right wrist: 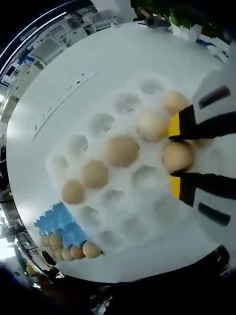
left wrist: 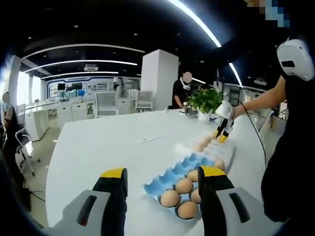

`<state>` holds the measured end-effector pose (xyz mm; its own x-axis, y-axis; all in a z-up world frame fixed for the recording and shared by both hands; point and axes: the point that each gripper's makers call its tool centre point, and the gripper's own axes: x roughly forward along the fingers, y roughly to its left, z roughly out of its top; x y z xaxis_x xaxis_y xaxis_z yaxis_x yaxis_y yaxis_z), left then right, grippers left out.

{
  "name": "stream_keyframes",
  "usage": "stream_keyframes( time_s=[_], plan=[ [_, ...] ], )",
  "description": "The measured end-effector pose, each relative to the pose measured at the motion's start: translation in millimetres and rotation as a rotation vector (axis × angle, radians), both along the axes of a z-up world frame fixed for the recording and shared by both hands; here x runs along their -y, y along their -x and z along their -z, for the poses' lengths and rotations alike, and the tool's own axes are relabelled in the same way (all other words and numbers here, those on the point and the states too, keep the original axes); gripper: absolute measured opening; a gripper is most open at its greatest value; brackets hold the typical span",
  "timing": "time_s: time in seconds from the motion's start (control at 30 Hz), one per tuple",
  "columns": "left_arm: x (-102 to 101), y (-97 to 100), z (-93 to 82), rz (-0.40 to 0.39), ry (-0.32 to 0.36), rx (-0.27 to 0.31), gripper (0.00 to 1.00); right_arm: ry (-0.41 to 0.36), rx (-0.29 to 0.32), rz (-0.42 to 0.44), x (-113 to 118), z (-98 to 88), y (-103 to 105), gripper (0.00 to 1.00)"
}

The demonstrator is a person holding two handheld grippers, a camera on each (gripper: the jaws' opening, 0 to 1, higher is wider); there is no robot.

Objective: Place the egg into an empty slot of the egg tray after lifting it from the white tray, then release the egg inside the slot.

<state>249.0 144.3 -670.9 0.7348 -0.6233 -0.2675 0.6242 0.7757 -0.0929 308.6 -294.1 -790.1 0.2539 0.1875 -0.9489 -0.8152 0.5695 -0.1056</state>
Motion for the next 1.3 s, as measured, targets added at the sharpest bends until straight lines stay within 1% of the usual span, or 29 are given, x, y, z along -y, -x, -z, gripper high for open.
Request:
stream_keyframes(
  time_s=[0.1, 0.13, 0.2, 0.27, 0.33, 0.4, 0.43, 0.7, 0.73, 0.8, 0.87, 1.03, 1.07, 1.3],
  plan=[
    [-3, 0.6, 3.4, -0.007, 0.002, -0.010, 0.59, 0.013, 0.047, -0.021, 2, -11.8, -1, 0.25],
    [-3, 0.7, 3.8, -0.007, 0.001, -0.011, 0.59, 0.011, 0.065, -0.027, 3, -19.1, -1, 0.25],
    [-4, 0.8, 4.2, -0.008, 0.001, -0.012, 0.58, 0.012, 0.076, -0.036, 3, -26.3, -1, 0.25],
    [-6, 0.2, 4.2, -0.011, 0.001, -0.011, 0.59, -0.009, 0.094, -0.025, 3, -36.3, -1, 0.25],
    [-6, -0.4, 4.4, -0.013, 0.002, -0.012, 0.59, -0.005, 0.084, -0.037, 3, -39.0, 4, 0.25],
    [-6, -0.9, 4.8, -0.010, 0.002, -0.012, 0.59, 0.015, 0.090, -0.058, 6, -39.6, 1, 0.25],
    [-6, -1.0, 5.0, -0.009, 0.003, -0.012, 0.59, 0.018, 0.082, -0.054, 6, -39.8, 3, 0.25],
    [-4, -0.3, 6.4, -0.004, 0.003, -0.017, 0.59, 0.013, 0.083, -0.062, 3, -41.5, 5, 0.25],
    [-4, -0.4, 6.6, -0.004, 0.001, -0.016, 0.59, 0.016, 0.076, -0.064, 3, -40.9, 6, 0.25],
    [-4, -0.3, 6.8, -0.004, 0.003, -0.019, 0.59, 0.026, 0.082, -0.072, 4, -40.8, 6, 0.25],
    [-4, -0.4, 7.1, -0.003, 0.001, -0.019, 0.59, 0.030, 0.070, -0.069, 4, -40.2, 8, 0.26],
    [-3, -1.2, 7.6, -0.002, 0.002, -0.020, 0.59, 0.019, 0.078, -0.075, 1, -41.6, 9, 0.26],
    [-3, -1.3, 7.6, -0.001, 0.001, -0.019, 0.59, 0.021, 0.068, -0.074, 0, -40.9, 11, 0.26],
    [-2, -1.2, 7.5, 0.000, 0.002, -0.019, 0.59, 0.010, 0.070, -0.078, -4, -40.2, 11, 0.26]
  ],
)
